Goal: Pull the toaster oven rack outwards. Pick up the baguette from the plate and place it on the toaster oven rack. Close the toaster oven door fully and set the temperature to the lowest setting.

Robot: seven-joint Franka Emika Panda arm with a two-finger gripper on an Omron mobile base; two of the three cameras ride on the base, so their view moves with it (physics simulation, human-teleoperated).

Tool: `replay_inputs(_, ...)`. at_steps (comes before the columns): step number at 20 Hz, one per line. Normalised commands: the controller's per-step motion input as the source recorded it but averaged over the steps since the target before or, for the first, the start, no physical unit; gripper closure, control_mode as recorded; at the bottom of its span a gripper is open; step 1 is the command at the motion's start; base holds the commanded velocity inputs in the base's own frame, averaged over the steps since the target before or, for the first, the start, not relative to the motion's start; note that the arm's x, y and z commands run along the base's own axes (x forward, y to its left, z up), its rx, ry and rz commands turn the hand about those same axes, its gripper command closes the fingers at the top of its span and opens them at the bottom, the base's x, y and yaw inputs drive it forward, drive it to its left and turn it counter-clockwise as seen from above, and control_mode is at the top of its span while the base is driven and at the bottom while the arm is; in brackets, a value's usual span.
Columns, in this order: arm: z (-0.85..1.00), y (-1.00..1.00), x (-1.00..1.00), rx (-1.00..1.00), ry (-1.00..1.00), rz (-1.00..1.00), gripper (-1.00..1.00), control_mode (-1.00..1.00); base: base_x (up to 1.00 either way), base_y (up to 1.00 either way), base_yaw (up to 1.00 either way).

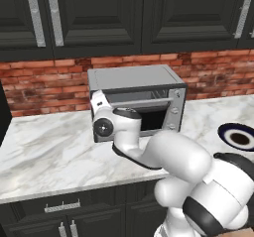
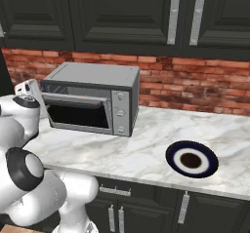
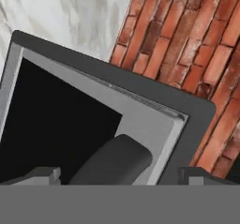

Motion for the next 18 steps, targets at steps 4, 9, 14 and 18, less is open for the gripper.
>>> replay_inputs(4,0.00,0.00,0.48,0.00,-0.09,0.13,-1.00,-1.00,0.00,0.00,0.00)
replay_inputs(9,0.00,0.06,0.57,0.00,-0.15,0.14,-1.00,-1.00,0.00,0.00,0.00)
replay_inputs(14,0.00,0.16,0.51,0.00,-0.11,0.13,-1.00,-1.00,0.00,0.00,0.00)
replay_inputs(18,0.00,0.37,0.30,0.00,-0.01,0.09,-1.00,-1.00,0.00,0.00,0.00)
